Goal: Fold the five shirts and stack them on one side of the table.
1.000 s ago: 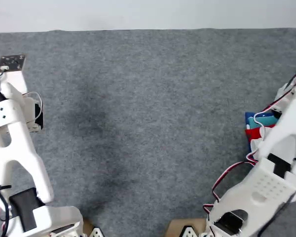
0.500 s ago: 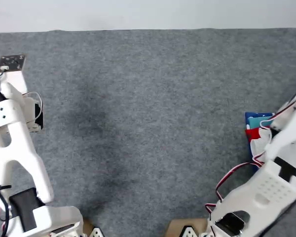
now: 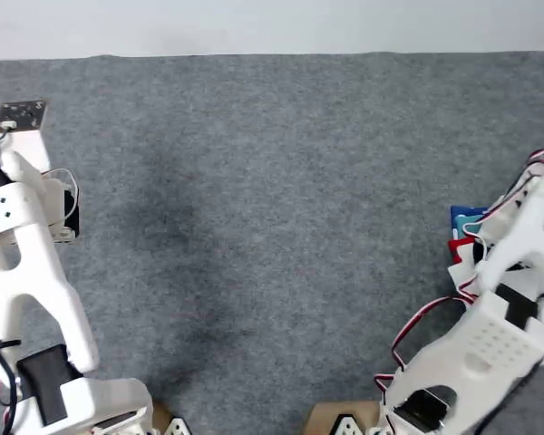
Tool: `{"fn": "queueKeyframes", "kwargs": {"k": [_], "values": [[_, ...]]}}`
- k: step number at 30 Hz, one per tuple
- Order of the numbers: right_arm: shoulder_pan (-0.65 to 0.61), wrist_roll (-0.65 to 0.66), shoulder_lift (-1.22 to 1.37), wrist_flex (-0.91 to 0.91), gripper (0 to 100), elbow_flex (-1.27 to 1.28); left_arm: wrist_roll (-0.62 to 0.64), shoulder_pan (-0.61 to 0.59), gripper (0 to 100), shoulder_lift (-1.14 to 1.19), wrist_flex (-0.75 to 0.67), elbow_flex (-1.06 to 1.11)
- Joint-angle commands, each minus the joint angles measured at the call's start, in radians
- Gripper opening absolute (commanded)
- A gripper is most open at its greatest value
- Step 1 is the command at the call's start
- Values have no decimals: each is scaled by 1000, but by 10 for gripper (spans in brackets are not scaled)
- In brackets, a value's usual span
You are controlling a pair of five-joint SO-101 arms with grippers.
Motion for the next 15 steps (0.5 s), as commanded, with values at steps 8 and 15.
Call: {"fn": "queueKeyframes", "kwargs": {"k": [8, 15], "values": [[-65, 6, -214, 42, 9, -18, 6, 8, 31, -69, 26, -7], [-125, 5, -421, 41, 9, 172, 2, 26, 53, -212, 25, -5]]}}
